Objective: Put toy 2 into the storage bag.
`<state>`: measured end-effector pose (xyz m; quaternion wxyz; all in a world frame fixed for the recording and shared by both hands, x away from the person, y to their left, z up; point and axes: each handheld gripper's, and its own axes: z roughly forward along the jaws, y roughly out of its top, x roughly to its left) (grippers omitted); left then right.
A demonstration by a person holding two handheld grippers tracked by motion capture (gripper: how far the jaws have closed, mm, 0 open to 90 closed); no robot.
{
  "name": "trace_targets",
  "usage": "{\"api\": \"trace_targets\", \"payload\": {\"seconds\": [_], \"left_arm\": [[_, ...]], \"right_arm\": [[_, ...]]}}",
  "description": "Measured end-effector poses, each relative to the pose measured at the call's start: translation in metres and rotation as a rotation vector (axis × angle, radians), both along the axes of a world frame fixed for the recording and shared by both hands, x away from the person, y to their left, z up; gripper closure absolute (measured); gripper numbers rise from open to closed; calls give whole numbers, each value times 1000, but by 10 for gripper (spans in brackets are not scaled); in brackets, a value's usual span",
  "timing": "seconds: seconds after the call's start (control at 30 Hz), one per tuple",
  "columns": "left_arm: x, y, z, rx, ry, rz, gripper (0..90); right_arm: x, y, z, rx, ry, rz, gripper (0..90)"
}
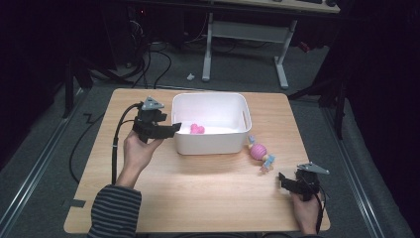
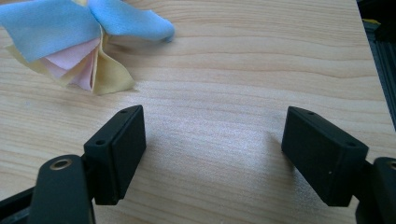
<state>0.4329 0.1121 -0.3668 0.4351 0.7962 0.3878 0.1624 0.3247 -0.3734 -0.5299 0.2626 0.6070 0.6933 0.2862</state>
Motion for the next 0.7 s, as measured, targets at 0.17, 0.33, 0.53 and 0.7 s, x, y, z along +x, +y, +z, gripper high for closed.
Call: {"api": "trace_targets", "payload": {"seconds": [0.17,0.33,0.53,0.7], "left_arm": [[-7,8,-2,-10,-3,6,362],[-12,15,-4,-23,-6,14,362],[-21,22,-5,-38,-12,17,360],[-28,26,-7,-34,-15,22,359]], "right_arm": [[0,0,0,0,-1,1,220],[0,0,0,0,-1,0,220],[0,0,0,0,0,1,220],[0,0,0,1,0,0,220]]}}
